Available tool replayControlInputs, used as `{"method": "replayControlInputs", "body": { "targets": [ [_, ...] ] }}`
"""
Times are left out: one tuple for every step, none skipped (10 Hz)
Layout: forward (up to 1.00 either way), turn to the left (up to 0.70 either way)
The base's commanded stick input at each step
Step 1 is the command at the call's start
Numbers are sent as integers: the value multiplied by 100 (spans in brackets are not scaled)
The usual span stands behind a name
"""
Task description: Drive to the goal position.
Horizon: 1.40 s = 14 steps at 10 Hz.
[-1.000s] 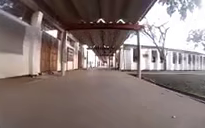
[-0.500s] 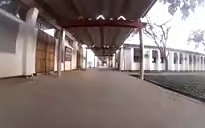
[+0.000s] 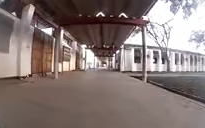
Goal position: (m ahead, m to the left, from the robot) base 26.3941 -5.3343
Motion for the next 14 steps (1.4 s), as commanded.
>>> {"method": "replayControlInputs", "body": {
  "targets": [
    [70, 0],
    [70, 0],
    [70, 0],
    [70, 0],
    [70, 0],
    [70, 0],
    [70, 0],
    [70, 0],
    [70, 0],
    [70, 0],
    [70, 0],
    [70, 0],
    [70, 0],
    [70, 0]
  ]
}}
